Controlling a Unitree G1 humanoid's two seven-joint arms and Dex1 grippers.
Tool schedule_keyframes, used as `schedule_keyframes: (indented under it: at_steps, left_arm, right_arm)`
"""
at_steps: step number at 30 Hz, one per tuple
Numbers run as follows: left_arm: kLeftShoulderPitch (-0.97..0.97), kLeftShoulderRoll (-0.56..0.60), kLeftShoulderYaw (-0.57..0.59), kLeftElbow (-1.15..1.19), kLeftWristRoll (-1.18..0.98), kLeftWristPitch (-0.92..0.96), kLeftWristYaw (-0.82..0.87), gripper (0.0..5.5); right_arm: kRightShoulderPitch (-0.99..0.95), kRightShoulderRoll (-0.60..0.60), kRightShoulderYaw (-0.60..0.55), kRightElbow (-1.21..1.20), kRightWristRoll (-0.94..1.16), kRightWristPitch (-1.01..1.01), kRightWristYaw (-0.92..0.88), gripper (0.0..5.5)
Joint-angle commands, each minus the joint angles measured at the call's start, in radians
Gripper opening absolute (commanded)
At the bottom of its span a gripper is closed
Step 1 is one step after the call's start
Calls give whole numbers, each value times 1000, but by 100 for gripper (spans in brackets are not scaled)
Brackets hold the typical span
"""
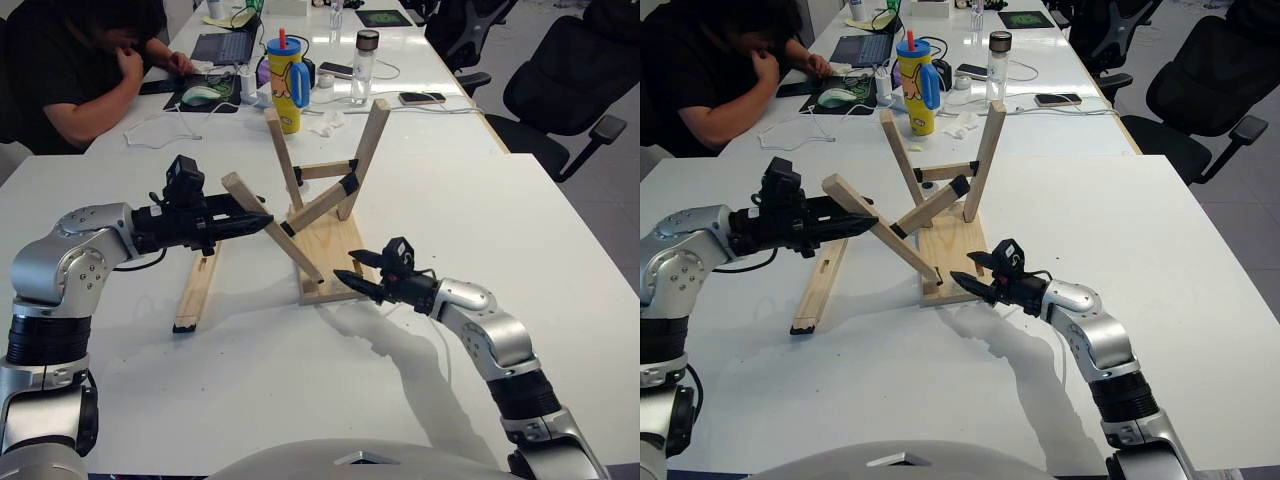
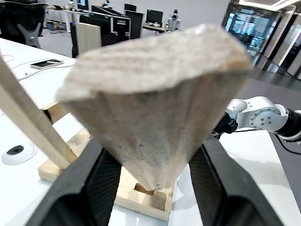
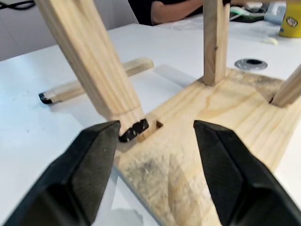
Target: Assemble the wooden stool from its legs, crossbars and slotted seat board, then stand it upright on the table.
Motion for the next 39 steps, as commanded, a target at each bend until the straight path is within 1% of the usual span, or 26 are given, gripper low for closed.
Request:
schedule_keyframes:
  at_steps: [1,4,11,16,19,22,25,27,28,31,33,35,36,38,39]
  left_arm:
    - [-50,20,-49,35,72,-41,-45,204]
    - [-88,32,-78,66,105,-47,-88,204]
    - [-156,35,-168,136,228,-108,-151,204]
    - [-210,32,-264,183,342,-179,-192,204]
    - [-178,10,-343,194,397,-215,-204,204]
    - [-100,-16,-373,171,405,-227,-178,204]
    - [-32,-47,-363,133,395,-236,-115,204]
    - [-7,-76,-327,119,355,-211,-67,204]
    - [-5,-87,-306,122,340,-198,-45,239]
    - [-15,-101,-252,157,337,-179,12,281]
    - [33,-52,-232,171,383,-183,40,312]
    - [137,25,-217,181,454,-222,77,340]
    - [186,42,-189,182,466,-230,101,357]
    - [278,42,-107,176,506,-260,221,390]
    - [319,38,-88,158,574,-266,329,406]
  right_arm:
    - [6,-24,41,29,-62,35,3,289]
    - [27,-59,105,18,-109,57,41,289]
    - [26,-76,153,49,-176,93,26,289]
    - [28,-88,178,62,-201,122,27,289]
    - [26,-85,193,62,-212,132,19,289]
    - [20,-69,196,63,-220,141,8,289]
    - [23,-60,196,61,-222,144,-4,289]
    - [25,-57,195,62,-223,144,-13,289]
    - [25,-56,196,65,-226,144,-16,289]
    - [24,-48,197,78,-232,146,-31,289]
    - [17,-40,208,98,-244,152,-41,289]
    - [15,-35,227,116,-257,150,-45,289]
    - [17,-29,231,119,-256,151,-49,289]
    - [19,-16,247,130,-264,143,-55,289]
    - [24,-5,252,137,-268,139,-64,289]
